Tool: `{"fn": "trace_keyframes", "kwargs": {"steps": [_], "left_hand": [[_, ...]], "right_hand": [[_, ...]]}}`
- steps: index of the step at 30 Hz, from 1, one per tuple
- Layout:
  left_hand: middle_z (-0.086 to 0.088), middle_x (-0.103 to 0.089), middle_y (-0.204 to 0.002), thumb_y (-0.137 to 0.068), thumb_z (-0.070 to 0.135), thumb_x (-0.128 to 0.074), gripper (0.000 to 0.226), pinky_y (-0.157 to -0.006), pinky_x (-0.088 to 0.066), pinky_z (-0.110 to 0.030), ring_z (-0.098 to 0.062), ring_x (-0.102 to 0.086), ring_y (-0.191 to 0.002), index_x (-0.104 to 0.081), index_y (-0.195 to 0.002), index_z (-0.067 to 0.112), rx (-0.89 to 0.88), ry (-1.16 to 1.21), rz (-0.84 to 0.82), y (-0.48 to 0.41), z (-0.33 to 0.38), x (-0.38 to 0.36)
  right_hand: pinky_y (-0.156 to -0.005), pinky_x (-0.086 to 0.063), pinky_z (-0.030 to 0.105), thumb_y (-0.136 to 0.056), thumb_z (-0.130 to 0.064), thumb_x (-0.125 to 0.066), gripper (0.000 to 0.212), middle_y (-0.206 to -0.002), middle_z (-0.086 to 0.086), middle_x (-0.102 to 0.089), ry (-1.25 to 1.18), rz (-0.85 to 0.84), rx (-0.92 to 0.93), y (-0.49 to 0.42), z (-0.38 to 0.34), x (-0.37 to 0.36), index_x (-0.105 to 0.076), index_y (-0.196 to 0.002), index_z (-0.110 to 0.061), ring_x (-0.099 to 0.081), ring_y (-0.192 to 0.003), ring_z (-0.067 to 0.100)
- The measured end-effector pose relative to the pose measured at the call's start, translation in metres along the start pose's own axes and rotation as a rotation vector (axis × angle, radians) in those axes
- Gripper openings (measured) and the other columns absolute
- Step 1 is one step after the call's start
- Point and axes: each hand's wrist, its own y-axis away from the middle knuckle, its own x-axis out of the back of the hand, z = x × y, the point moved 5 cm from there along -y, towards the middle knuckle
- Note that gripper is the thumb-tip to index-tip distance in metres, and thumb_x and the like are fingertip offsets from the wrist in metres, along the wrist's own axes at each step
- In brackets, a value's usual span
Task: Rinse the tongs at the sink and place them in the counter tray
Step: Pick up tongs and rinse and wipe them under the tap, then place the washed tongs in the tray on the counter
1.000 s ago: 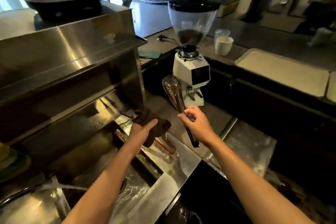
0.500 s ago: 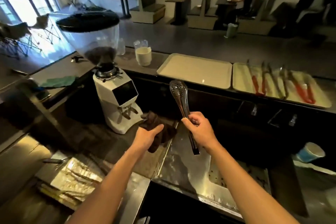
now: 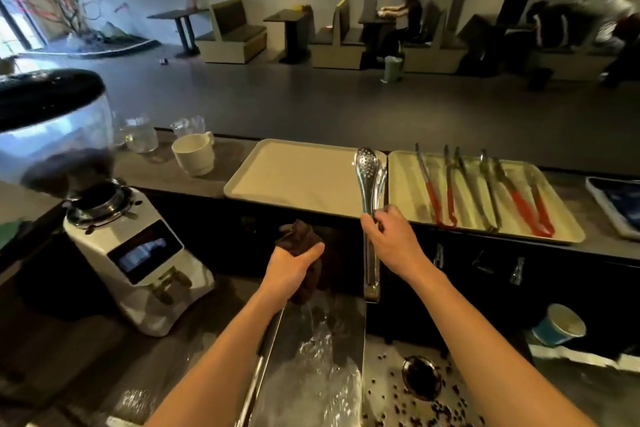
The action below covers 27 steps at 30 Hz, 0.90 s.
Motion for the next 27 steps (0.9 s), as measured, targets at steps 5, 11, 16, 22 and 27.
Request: {"fn": "trace_keyframes", "kwargs": {"steps": [5,11,16,22,27], "left_hand": [[0.001,-0.07,-0.079,-0.086,0.012,-0.073,0.013,-0.07,-0.053,-0.025,-0.008,-0.068,-0.073,-0.067,-0.08,0.022,-0.027,0.041,-0.022,-0.031,0.01,-0.02],[-0.003,-0.065,-0.078,-0.088,0.014,-0.072,0.016,-0.065,-0.05,-0.024,-0.008,-0.064,-0.067,-0.061,-0.077,0.02,-0.038,0.028,-0.052,-0.055,0.015,-0.036],[0.005,-0.071,-0.076,-0.086,0.014,-0.074,0.013,-0.066,-0.052,-0.023,-0.002,-0.069,-0.067,-0.065,-0.08,0.022,0.003,0.06,-0.054,-0.067,0.012,-0.045],[-0.001,-0.074,-0.09,-0.084,0.017,-0.076,0.009,-0.078,-0.052,-0.029,-0.013,-0.071,-0.09,-0.069,-0.09,0.02,0.034,0.059,-0.078,-0.07,0.007,-0.053],[-0.003,-0.075,-0.091,-0.083,0.02,-0.077,0.011,-0.082,-0.055,-0.034,-0.017,-0.072,-0.092,-0.071,-0.092,0.018,0.053,0.044,-0.062,-0.071,0.004,-0.055]], "right_hand": [[-0.055,-0.031,0.029,-0.098,-0.045,-0.046,0.044,-0.083,0.0,-0.044,0.199,0.08,-0.032,-0.068,-0.003,0.026,-0.043,-0.063,-0.02,-0.045,-0.064,0.015],[-0.05,-0.031,0.029,-0.095,-0.044,-0.045,0.048,-0.076,0.004,-0.042,0.299,0.1,-0.136,-0.125,0.011,0.039,-0.039,-0.057,-0.017,-0.04,-0.052,0.017],[-0.046,-0.031,0.027,-0.099,-0.041,-0.038,0.051,-0.068,0.005,-0.053,0.502,0.072,-0.234,-0.136,0.038,0.053,-0.05,-0.059,-0.013,-0.047,-0.05,0.017],[-0.056,-0.037,0.03,-0.099,-0.043,-0.044,0.048,-0.086,0.01,-0.064,0.64,0.044,-0.254,-0.144,0.059,0.06,-0.05,-0.061,-0.015,-0.049,-0.059,0.015],[-0.068,-0.039,0.029,-0.1,-0.046,-0.042,0.048,-0.115,0.017,-0.063,0.744,0.032,-0.217,-0.145,0.061,0.055,-0.061,-0.075,-0.009,-0.061,-0.089,0.023]]}}
